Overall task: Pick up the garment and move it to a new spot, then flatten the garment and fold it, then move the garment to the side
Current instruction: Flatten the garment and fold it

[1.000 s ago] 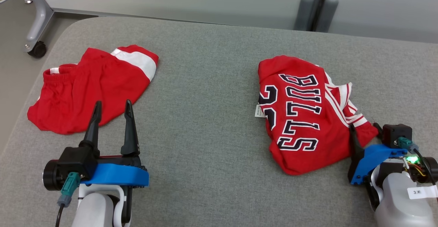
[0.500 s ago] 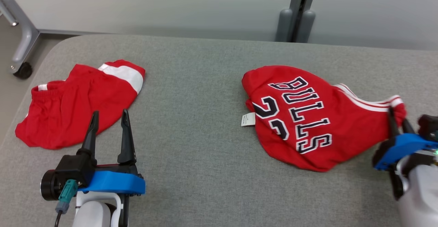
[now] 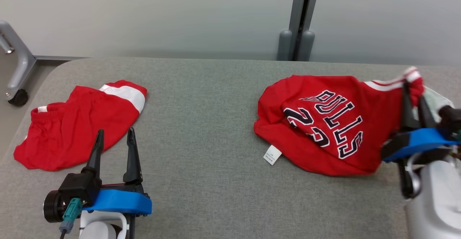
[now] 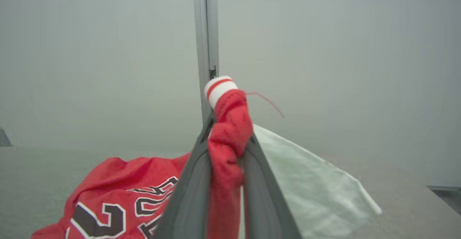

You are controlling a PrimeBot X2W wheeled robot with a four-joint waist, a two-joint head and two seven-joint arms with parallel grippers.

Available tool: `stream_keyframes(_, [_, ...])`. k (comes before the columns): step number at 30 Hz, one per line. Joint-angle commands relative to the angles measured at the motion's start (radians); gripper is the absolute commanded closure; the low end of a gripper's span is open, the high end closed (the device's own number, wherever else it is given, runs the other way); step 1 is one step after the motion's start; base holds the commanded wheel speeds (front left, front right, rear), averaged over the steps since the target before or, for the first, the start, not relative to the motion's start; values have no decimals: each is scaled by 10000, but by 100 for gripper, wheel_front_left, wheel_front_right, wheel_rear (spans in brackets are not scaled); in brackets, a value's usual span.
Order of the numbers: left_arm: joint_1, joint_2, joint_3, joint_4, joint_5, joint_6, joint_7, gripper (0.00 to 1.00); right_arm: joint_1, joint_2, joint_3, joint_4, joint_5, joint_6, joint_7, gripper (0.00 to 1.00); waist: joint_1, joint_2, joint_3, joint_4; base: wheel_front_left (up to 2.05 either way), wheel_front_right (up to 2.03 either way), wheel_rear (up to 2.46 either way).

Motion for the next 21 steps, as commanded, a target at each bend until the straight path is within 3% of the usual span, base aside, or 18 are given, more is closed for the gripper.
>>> stream_keyframes(1, [-15,-4,-9,9,-15,-1,-27,0,26,110,352,-272,145,1,-22,100,0,-1,-32,43,0,0,0])
stream_keyframes(2, [-9,-4,-17,7,-32,15,-27,0,55,356,1207,-669,313,1,52,100,0,-1,-97,152,0,0,0])
stream_keyframes(9, [9,-8,-76,42,-96,64,-29,0,350,616,4613,-1449,1719,3,247,100,0,-1,-244,790,0,0,0])
stream_keyframes(11, [17,-8,-74,41,-90,67,-27,0,394,617,5182,-1465,2023,1,246,100,0,-1,-250,891,0,0,0])
stream_keyframes(13, [39,-9,-132,76,-112,64,-27,0,524,608,6549,-1419,2878,1,216,100,0,-1,-258,1200,0,0,0])
stream_keyframes(15, [57,-8,-130,69,-99,78,-27,0,560,607,6961,-1357,3100,1,205,100,0,-1,-250,1275,0,0,0])
stream_keyframes(21, [49,-13,-128,96,-125,67,-29,0,520,614,9886,-974,4097,1,139,100,0,-1,-141,1648,0,0,0])
